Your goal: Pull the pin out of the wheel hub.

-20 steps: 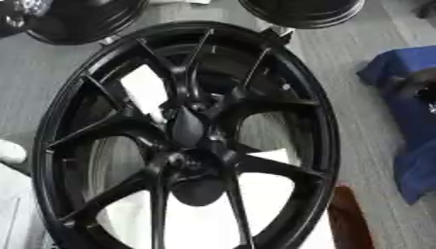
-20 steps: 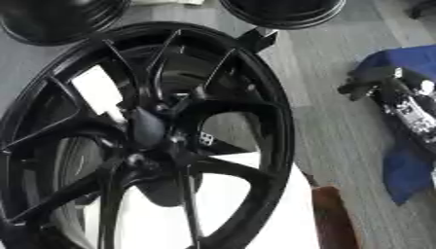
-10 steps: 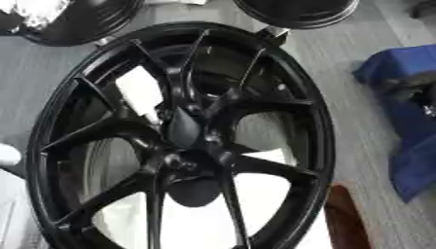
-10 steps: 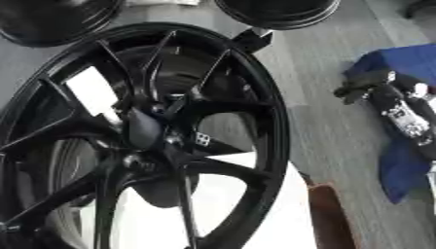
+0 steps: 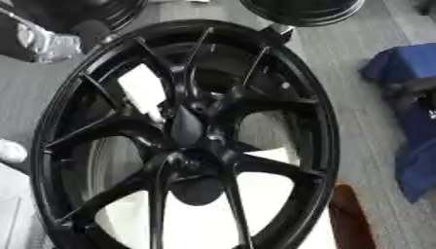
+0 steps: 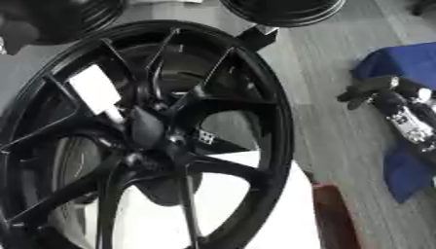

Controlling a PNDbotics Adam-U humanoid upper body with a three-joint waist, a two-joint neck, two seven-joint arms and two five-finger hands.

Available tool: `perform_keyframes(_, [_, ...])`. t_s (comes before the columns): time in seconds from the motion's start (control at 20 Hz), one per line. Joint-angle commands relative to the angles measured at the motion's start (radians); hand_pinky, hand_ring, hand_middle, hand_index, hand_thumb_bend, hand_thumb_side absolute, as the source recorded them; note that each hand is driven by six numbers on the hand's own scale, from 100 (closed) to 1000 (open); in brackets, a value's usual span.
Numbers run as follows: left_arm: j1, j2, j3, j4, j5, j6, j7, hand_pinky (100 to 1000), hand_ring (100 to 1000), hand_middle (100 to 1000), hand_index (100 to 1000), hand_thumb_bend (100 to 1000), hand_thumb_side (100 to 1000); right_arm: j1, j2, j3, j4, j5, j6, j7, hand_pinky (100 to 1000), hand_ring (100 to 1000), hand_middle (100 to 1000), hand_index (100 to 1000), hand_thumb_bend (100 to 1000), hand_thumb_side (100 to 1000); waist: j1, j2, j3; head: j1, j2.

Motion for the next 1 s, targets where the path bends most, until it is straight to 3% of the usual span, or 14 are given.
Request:
perform_keyframes(0.05, [-0.033,0.001,-0.006,0.033,-0.024,-0.046,-0.049,863,814,756,854,263,534,-0.001,-0.031,0.0,-0.025,0.007,-0.003,0.002,944,738,539,731,100,671,-0.001,-0.02,0.001,0.001,-0.003])
perform_keyframes(0.35, [-0.063,-0.032,-0.028,0.087,-0.012,-0.073,-0.149,855,815,757,869,304,574,-0.003,-0.033,0.001,-0.025,0.002,0.002,0.003,944,738,539,731,100,672,0.002,-0.023,-0.001,-0.002,-0.005])
perform_keyframes(0.6, [-0.064,-0.031,-0.047,0.102,0.027,-0.03,-0.232,856,825,763,877,372,658,-0.001,-0.034,0.001,-0.025,0.007,0.006,0.005,945,738,539,731,100,676,0.006,-0.023,0.0,-0.008,0.0])
perform_keyframes(0.85, [-0.067,-0.04,-0.068,0.124,0.004,-0.022,-0.315,870,842,780,878,396,609,-0.002,-0.034,0.004,-0.025,0.006,0.006,0.007,945,738,539,732,100,677,0.006,-0.023,-0.002,-0.006,0.0])
perform_keyframes(1.0, [-0.072,-0.048,-0.055,0.14,0.019,-0.032,-0.365,877,851,785,880,395,507,-0.001,-0.034,0.004,-0.025,0.008,0.007,0.009,945,738,539,732,100,679,0.006,-0.022,-0.002,-0.008,0.001])
